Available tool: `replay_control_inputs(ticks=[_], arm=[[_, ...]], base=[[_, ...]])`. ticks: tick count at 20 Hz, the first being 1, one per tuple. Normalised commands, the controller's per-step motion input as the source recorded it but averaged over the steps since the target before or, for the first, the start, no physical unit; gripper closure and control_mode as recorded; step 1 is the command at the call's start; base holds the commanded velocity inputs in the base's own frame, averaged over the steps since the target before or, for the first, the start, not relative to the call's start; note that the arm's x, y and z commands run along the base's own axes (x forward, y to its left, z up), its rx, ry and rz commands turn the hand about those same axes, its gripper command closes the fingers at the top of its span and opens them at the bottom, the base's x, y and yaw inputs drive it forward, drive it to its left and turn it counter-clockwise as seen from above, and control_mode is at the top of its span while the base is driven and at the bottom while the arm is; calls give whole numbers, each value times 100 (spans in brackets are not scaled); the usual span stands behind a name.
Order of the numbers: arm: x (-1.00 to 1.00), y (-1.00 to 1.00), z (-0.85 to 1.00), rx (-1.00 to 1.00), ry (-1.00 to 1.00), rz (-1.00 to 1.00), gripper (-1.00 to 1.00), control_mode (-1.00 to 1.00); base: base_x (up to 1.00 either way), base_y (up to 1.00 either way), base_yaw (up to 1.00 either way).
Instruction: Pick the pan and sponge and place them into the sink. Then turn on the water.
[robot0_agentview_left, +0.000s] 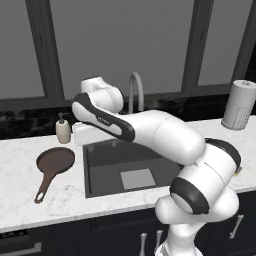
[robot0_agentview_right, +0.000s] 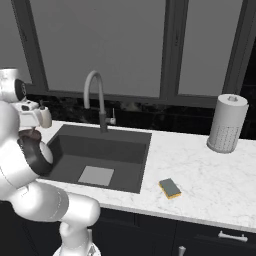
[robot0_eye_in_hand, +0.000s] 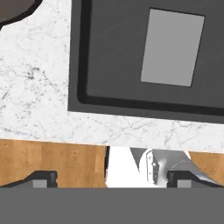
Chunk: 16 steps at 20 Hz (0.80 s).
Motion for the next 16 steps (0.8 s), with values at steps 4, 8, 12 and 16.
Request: replay_control_inputs(ticks=[4, 8, 12, 16], arm=[[14, 66, -34, 7, 0, -9, -100, -100], [20, 95, -43, -5, 0, -14, -100, -100], [23, 90, -30, -12, 2, -20, -100, -100], [21, 66, -23, -5, 5, -17, -100, -100]], base=[[0, 0, 0], [0, 0, 0], [0, 0, 0], [0, 0, 0]])
